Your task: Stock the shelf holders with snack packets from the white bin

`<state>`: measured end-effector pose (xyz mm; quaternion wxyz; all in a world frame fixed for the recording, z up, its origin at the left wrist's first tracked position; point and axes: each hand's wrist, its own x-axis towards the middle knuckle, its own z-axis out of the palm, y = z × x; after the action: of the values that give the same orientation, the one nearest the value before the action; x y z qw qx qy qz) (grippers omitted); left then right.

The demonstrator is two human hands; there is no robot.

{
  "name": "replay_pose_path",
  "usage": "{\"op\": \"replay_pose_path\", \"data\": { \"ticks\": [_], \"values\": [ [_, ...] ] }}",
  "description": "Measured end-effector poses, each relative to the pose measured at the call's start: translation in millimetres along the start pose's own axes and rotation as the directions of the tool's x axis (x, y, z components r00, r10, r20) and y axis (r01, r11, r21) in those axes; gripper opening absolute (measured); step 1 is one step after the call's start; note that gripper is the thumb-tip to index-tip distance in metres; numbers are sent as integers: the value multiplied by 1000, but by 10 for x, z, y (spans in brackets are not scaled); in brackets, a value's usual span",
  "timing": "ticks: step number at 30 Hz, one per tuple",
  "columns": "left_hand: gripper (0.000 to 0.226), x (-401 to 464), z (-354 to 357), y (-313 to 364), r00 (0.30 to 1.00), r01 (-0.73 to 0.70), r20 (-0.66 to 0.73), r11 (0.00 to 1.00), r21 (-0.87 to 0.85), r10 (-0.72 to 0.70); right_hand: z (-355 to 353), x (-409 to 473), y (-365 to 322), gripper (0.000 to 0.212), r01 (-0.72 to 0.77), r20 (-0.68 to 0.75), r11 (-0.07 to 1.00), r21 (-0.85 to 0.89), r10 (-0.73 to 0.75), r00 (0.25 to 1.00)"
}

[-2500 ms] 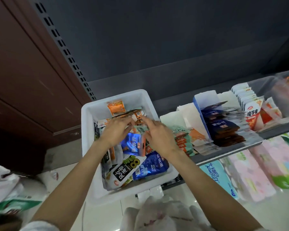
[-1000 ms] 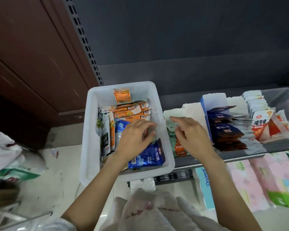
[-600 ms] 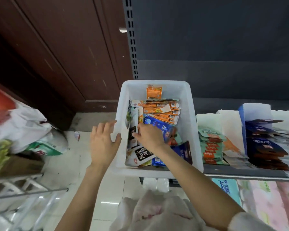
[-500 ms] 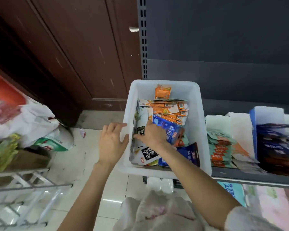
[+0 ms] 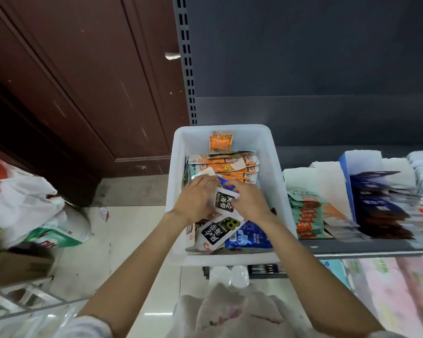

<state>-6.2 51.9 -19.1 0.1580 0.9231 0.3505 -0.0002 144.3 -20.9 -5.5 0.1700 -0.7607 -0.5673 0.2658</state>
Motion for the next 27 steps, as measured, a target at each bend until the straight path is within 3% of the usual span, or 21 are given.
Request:
{"op": "replay_pose_path", "data": {
  "ticks": [2,4,7,8,11,14,16,19,20,21,24,27],
  "values": [
    [52,82,-48,-27,996,-89,-39,994,-69,86,-212,-116,42,38,26,-87,979,203,-9,996],
    [26,124,-137,-33,990,-118,-99,959,-256,95,-440,-261,70,29,70,-178,904,421,7,984],
    [15,126,-375,126,998,-49,2,793,-607,64,-729,-480,94,30,122,-250,797,591,37,968],
    [16,132,-431,199,997,-35,29,760,-649,70,-787,-534,108,34,117,-259,789,603,54,964],
    [30,149,-518,431,981,-192,-82,838,-510,174,-857,-664,186,32,62,-310,735,675,207,928],
    [52,135,-617,686,937,-340,-89,823,-456,338,-939,-825,270,25,0,-225,470,883,423,878],
    [52,150,-631,830,906,-392,-41,797,-460,422,-1024,-950,328,27,24,-147,252,968,486,861],
    [30,230,-628,1086,912,-323,15,737,-593,410,-1150,-1158,457,20,100,-60,-46,994,529,846],
    [26,271,-630,1178,928,-254,36,700,-668,370,-1189,-1225,516,19,122,-54,-95,988,526,849],
    [23,308,-631,1272,939,-189,63,660,-727,338,-1231,-1287,582,21,122,-66,-76,990,515,855],
    [20,401,-628,1566,937,-78,127,551,-831,325,-1378,-1434,771,17,115,-188,181,977,466,865],
    [19,486,-626,1852,936,-18,163,504,-863,313,-1545,-1513,986,13,114,-267,336,935,457,848]
  ]
}}
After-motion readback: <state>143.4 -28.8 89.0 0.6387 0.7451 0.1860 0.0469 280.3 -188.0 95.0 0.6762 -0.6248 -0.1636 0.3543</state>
